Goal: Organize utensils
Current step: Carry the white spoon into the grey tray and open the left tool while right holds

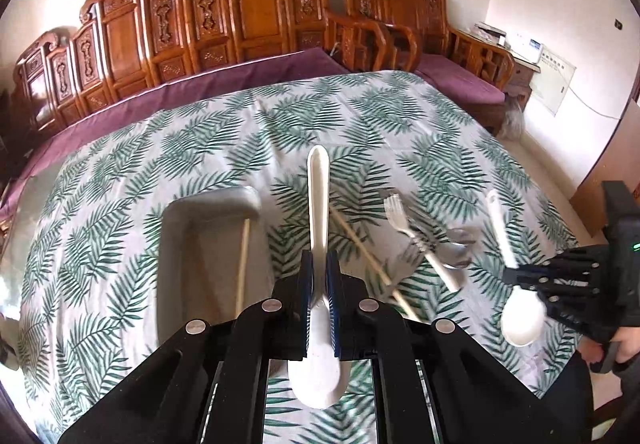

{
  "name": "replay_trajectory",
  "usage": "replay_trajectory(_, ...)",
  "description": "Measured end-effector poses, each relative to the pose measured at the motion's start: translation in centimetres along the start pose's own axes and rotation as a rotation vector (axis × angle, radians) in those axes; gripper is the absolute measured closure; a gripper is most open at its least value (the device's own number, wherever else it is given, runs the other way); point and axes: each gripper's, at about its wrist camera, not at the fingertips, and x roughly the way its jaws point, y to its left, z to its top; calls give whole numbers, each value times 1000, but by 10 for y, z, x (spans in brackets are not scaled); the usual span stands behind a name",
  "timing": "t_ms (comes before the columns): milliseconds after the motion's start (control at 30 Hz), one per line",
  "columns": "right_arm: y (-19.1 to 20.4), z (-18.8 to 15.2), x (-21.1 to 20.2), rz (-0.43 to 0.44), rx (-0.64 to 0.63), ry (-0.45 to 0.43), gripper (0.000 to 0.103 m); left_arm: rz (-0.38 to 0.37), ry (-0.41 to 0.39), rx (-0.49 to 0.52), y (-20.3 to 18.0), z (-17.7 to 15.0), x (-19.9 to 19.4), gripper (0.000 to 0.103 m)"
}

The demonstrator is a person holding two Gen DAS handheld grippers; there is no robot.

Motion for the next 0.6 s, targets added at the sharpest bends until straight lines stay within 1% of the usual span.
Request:
replay_trajectory(233, 26, 25, -1, 37, -18, -21, 99, 42, 6, -51, 42, -6, 9, 97)
replay_trajectory(367, 49, 40, 3, 58, -38, -26, 99, 51, 4, -71, 60, -7, 14, 96)
replay_trajectory(600, 80, 59, 10, 77, -66, -23, 99, 57, 29, -104, 84, -11, 34, 96)
